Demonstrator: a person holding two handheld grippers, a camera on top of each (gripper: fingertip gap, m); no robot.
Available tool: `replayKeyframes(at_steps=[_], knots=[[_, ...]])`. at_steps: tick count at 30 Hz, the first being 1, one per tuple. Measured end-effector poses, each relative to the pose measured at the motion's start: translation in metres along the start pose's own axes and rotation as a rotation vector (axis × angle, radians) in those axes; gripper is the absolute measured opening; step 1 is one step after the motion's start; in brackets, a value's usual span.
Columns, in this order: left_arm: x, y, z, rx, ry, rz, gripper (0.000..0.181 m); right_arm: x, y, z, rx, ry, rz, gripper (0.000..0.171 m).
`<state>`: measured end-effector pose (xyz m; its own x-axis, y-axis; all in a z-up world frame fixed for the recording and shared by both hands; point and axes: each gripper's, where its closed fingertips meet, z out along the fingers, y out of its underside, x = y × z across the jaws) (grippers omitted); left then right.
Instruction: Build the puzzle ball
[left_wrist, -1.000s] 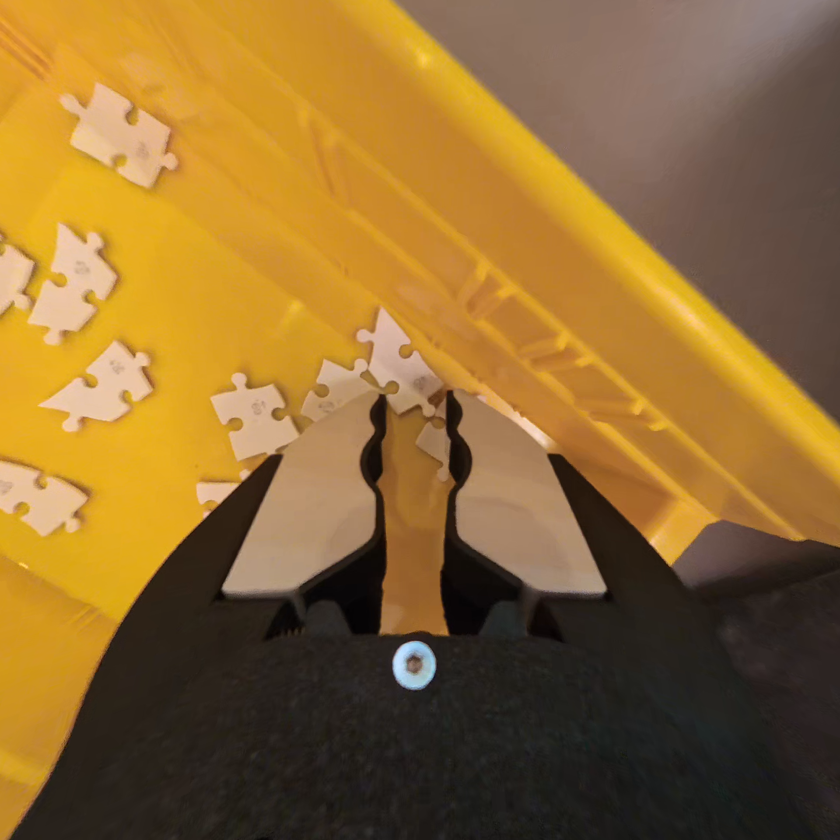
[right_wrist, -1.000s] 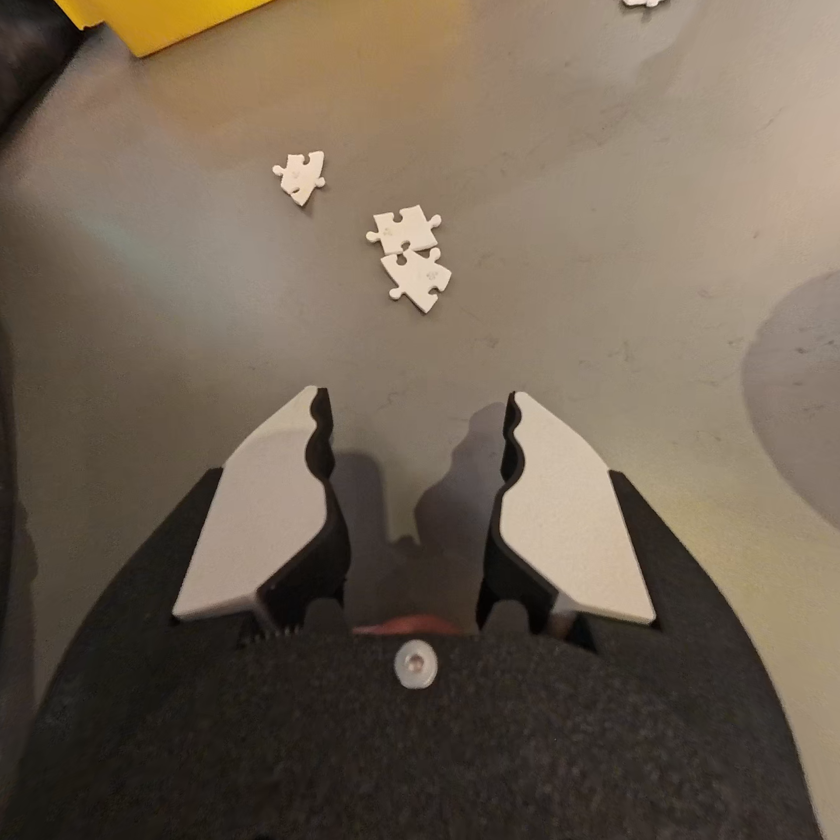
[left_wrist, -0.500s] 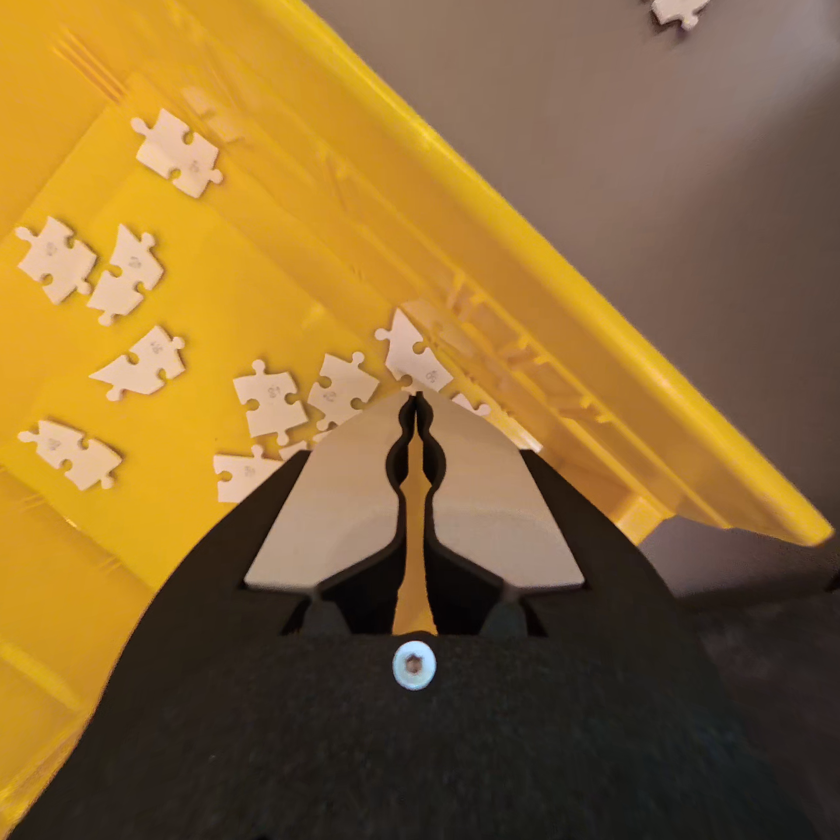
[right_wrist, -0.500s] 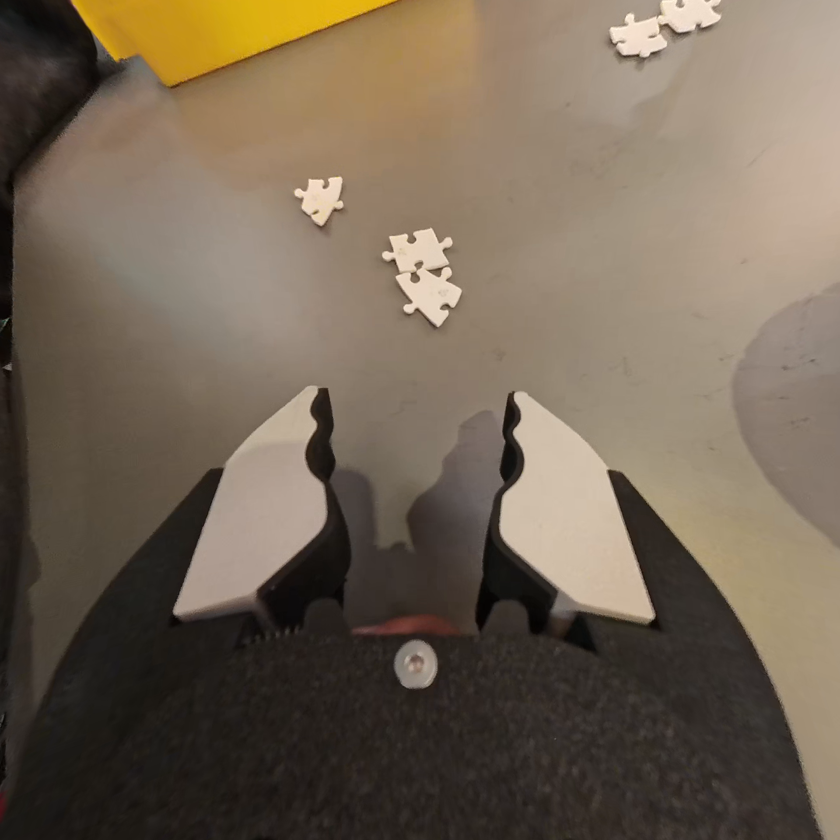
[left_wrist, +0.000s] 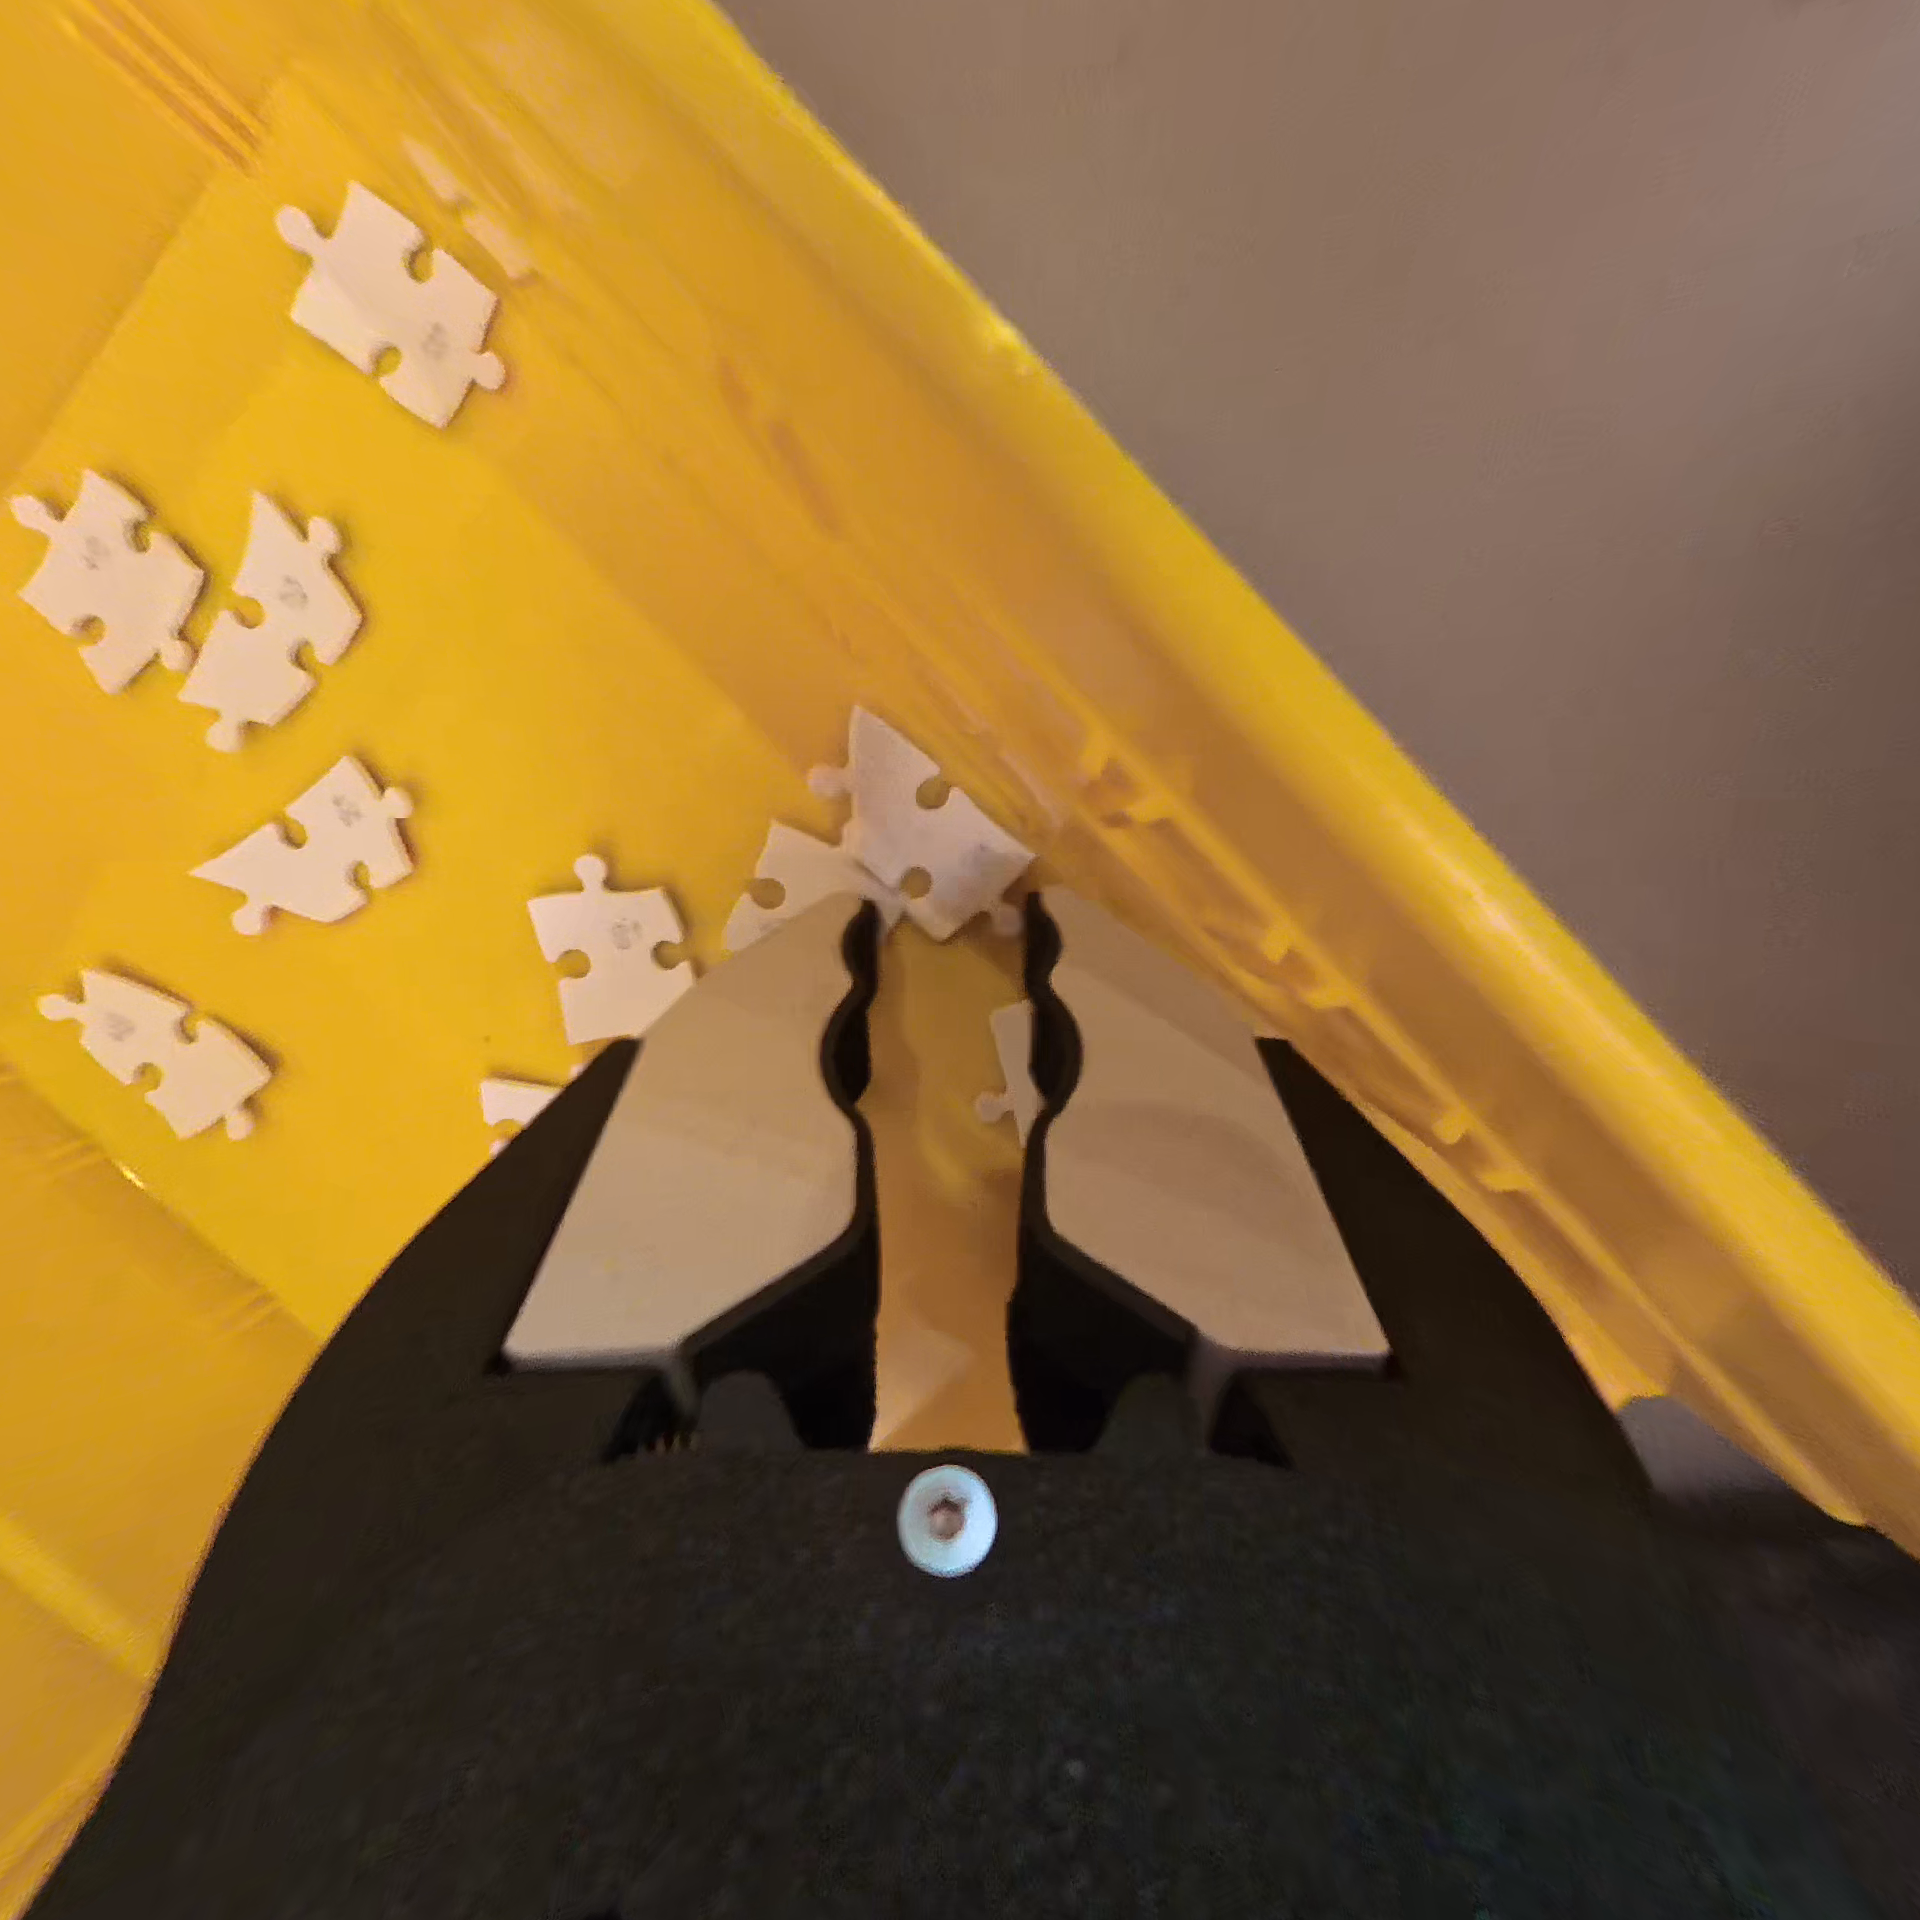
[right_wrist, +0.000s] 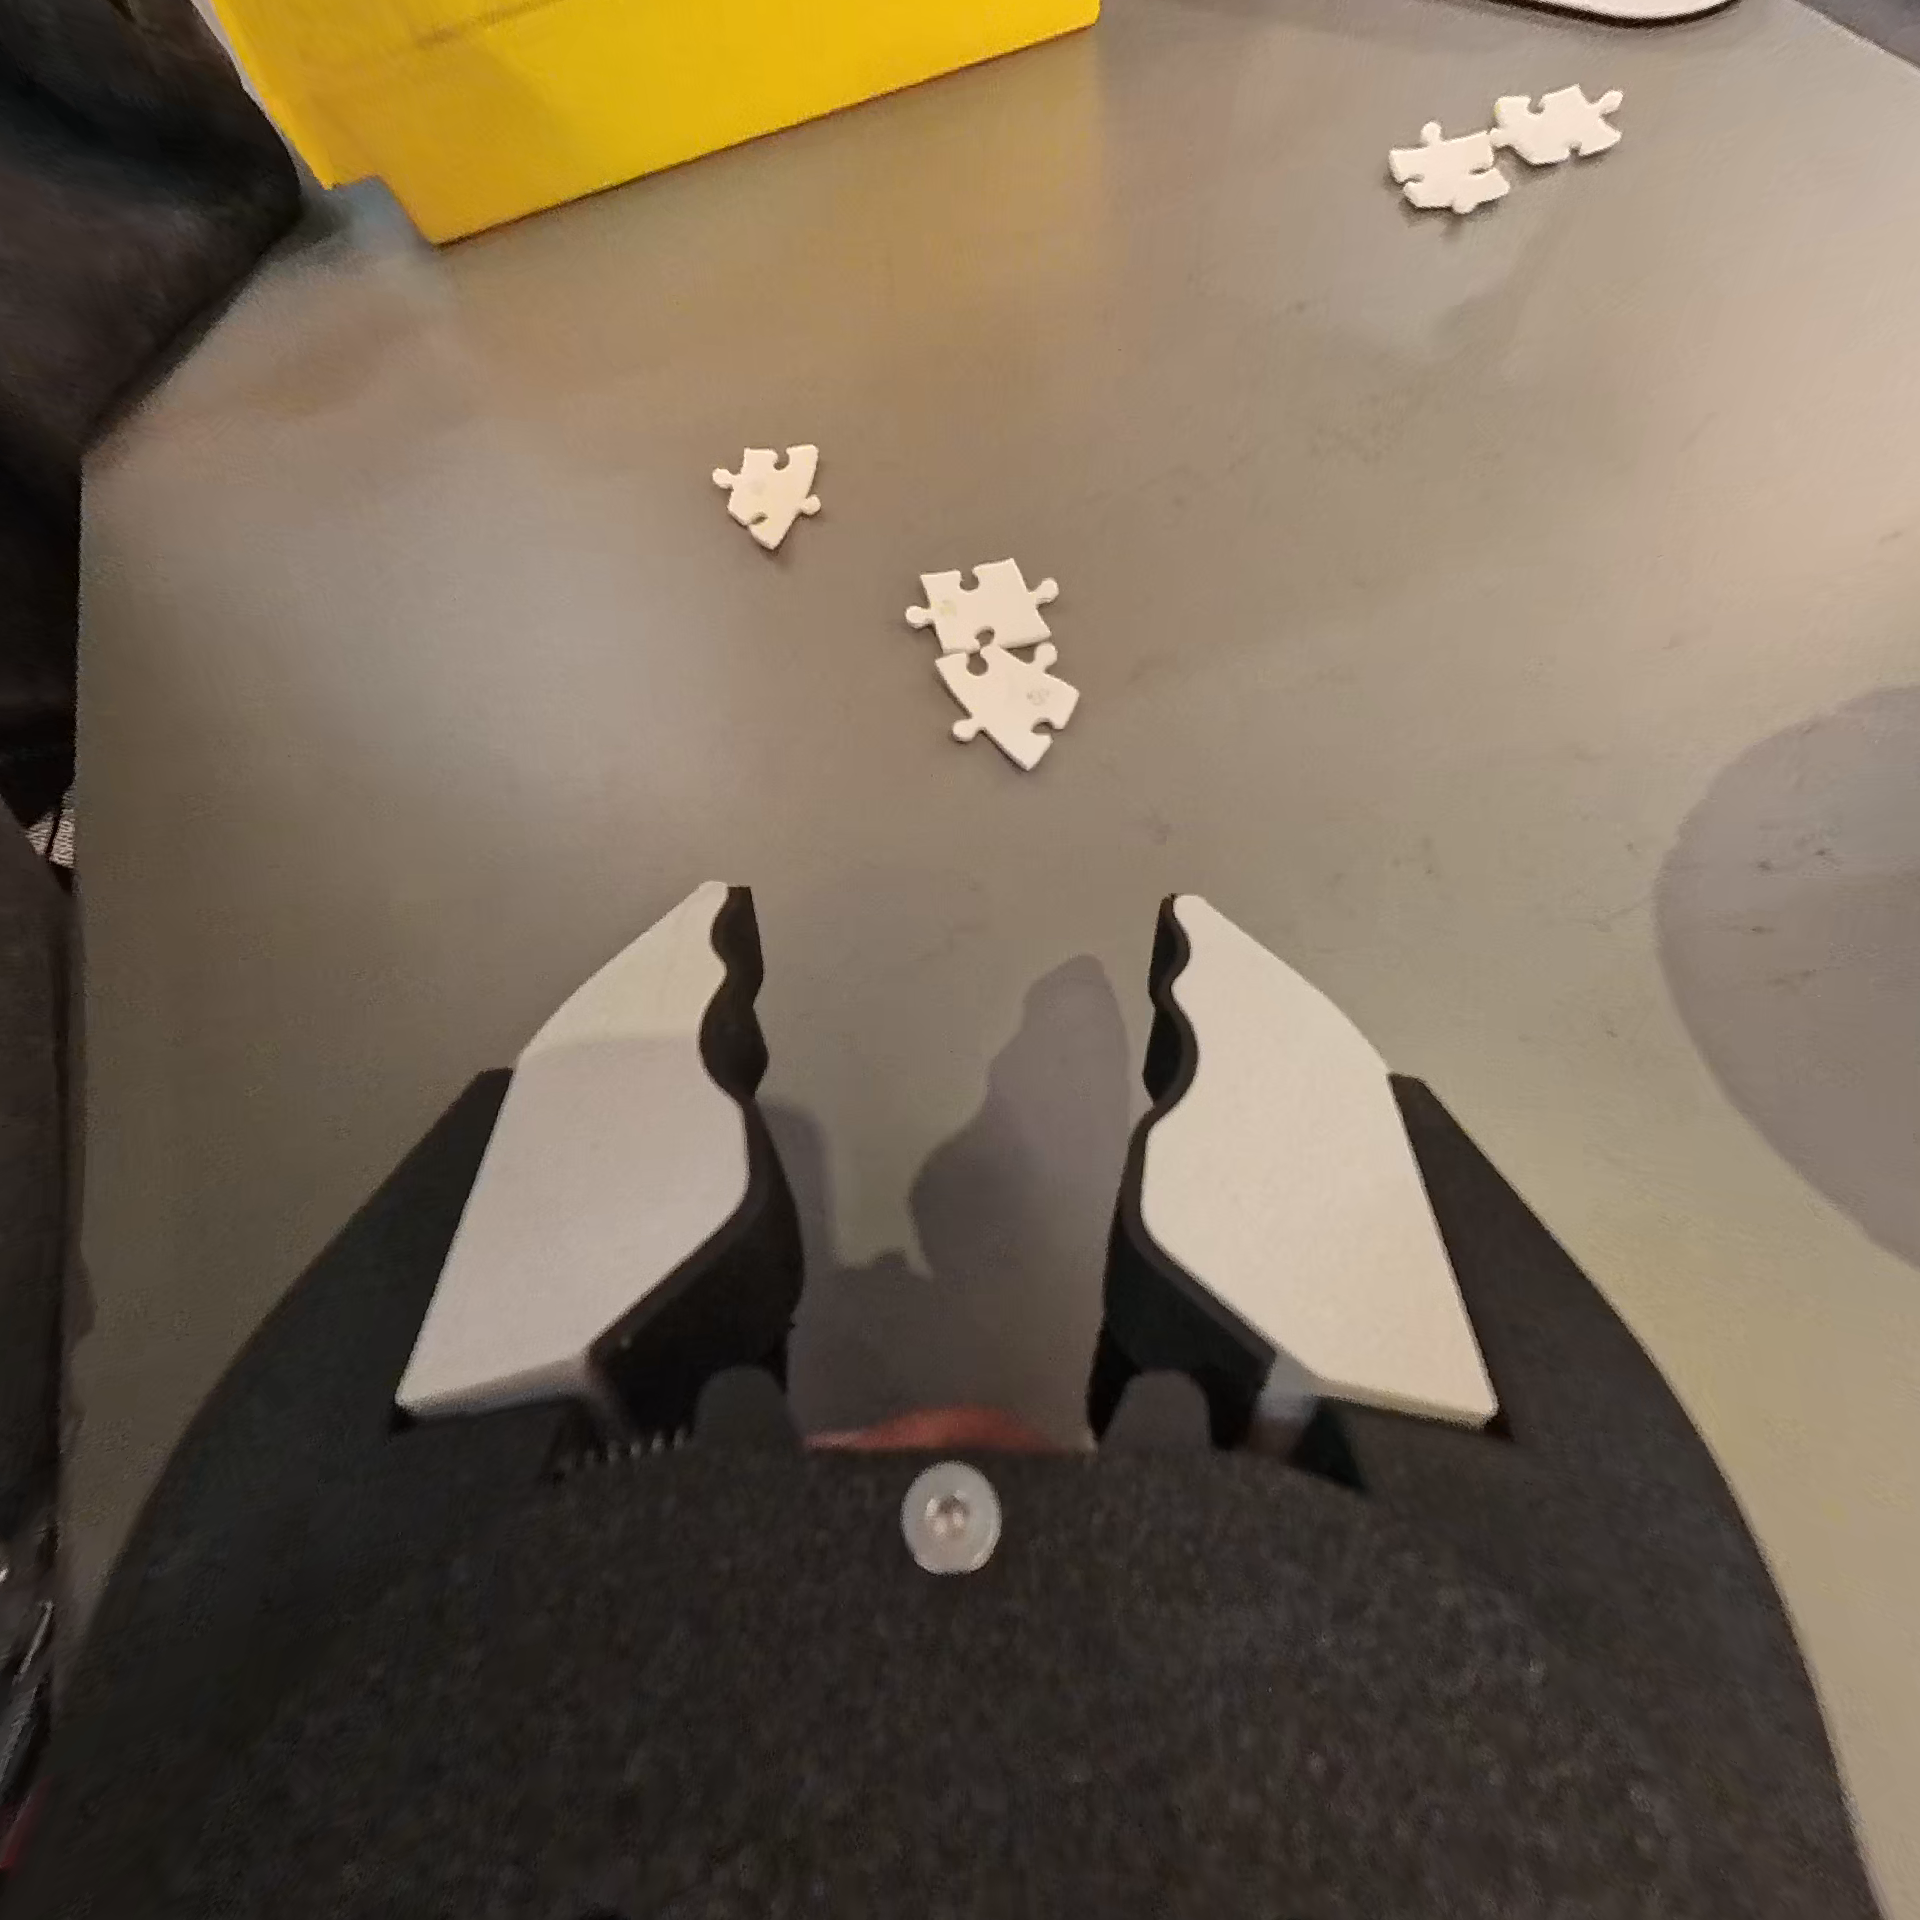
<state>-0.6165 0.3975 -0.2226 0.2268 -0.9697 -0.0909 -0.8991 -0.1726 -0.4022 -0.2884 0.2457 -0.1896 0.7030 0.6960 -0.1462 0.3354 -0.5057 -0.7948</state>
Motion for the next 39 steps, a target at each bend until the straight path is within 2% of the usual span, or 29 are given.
replayKeyframes(at_steps=[1, 7, 9, 14, 17, 19, 22, 23, 26, 29, 31, 34, 39], knots=[[-0.001, 0.0, 0.0, 0.0, -0.011, 0.013, 0.02, -0.001, 0.0, 0.0, -0.002, -0.001, -0.002, 0.071], [-0.003, 0.001, -0.002, 0.009, -0.013, 0.023, 0.02, -0.005, -0.003, 0.0, 0.006, -0.001, -0.015, 0.071], [-0.006, 0.001, -0.013, 0.05, -0.022, 0.01, 0.02, -0.005, -0.005, -0.002, 0.011, 0.003, -0.017, 0.071], [-0.01, -0.005, -0.088, 0.197, -0.081, -0.065, 0.02, -0.004, -0.009, -0.011, 0.034, 0.017, -0.024, 0.071], [0.028, -0.039, -0.143, 0.343, -0.082, 0.003, 0.02, -0.003, -0.01, -0.017, 0.049, 0.025, -0.018, 0.071], [0.064, -0.068, -0.159, 0.39, -0.083, 0.081, 0.02, -0.004, -0.011, -0.021, 0.062, 0.026, -0.021, 0.071], [0.093, -0.096, -0.15, 0.299, -0.213, 0.13, 0.02, -0.007, -0.01, -0.028, 0.088, 0.031, -0.028, 0.071], [0.106, -0.103, -0.14, 0.28, -0.195, 0.135, 0.019, -0.008, -0.009, -0.031, 0.096, 0.034, -0.027, 0.071], [0.152, -0.112, -0.089, 0.204, 0.011, 0.105, 0.02, -0.008, -0.003, -0.038, 0.113, 0.034, -0.022, 0.071], [0.182, -0.088, -0.03, 0.031, 0.146, 0.103, 0.02, -0.007, 0.002, -0.045, 0.125, 0.038, -0.043, 0.071], [0.185, -0.067, -0.008, -0.059, 0.191, 0.081, 0.02, -0.006, 0.003, -0.051, 0.144, 0.03, -0.041, 0.071], [0.186, -0.053, 0.001, -0.107, 0.252, 0.051, 0.02, -0.004, 0.005, -0.058, 0.171, 0.022, -0.041, 0.07], [0.18, -0.046, 0.004, -0.155, 0.258, 0.081, 0.02, -0.004, 0.007, -0.065, 0.192, 0.012, -0.044, 0.07]])
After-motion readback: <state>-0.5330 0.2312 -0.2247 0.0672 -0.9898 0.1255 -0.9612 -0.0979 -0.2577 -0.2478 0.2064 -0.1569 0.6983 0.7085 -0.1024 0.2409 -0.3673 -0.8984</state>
